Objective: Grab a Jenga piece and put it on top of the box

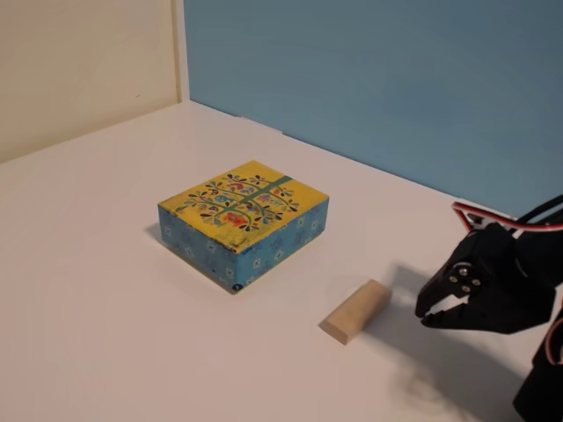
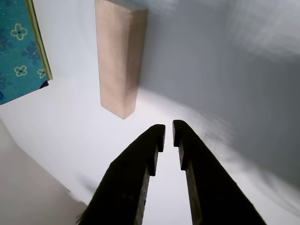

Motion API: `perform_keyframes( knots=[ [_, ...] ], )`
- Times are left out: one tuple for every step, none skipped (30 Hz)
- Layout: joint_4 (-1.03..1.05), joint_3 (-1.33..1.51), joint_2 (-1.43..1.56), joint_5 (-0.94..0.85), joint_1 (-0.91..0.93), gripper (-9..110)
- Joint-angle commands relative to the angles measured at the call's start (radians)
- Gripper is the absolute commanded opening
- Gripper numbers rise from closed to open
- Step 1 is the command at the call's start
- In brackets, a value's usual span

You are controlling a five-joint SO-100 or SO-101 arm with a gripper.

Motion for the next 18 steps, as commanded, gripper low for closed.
perform_keyframes(
  knots=[
    [0.005, -0.046, 0.008, -0.006, -0.003, 0],
    [0.005, -0.046, 0.008, -0.006, -0.003, 0],
    [0.005, -0.046, 0.008, -0.006, -0.003, 0],
    [0.005, -0.046, 0.008, -0.006, -0.003, 0],
    [0.005, -0.046, 0.008, -0.006, -0.003, 0],
    [0.005, -0.046, 0.008, -0.006, -0.003, 0],
    [0.005, -0.046, 0.008, -0.006, -0.003, 0],
    [0.005, -0.046, 0.008, -0.006, -0.003, 0],
    [0.005, -0.046, 0.008, -0.006, -0.003, 0],
    [0.005, -0.046, 0.008, -0.006, -0.003, 0],
    [0.005, -0.046, 0.008, -0.006, -0.003, 0],
    [0.005, -0.046, 0.008, -0.006, -0.002, 0],
    [0.005, -0.046, 0.008, -0.006, -0.002, 0],
    [0.005, -0.046, 0.008, -0.006, -0.002, 0],
    [0.005, -0.046, 0.008, -0.006, -0.002, 0],
    [0.005, -0.046, 0.008, -0.005, 0.002, 0],
    [0.005, -0.046, 0.008, 0.002, 0.008, 0],
    [0.005, -0.046, 0.008, 0.005, 0.011, 0]
  ],
)
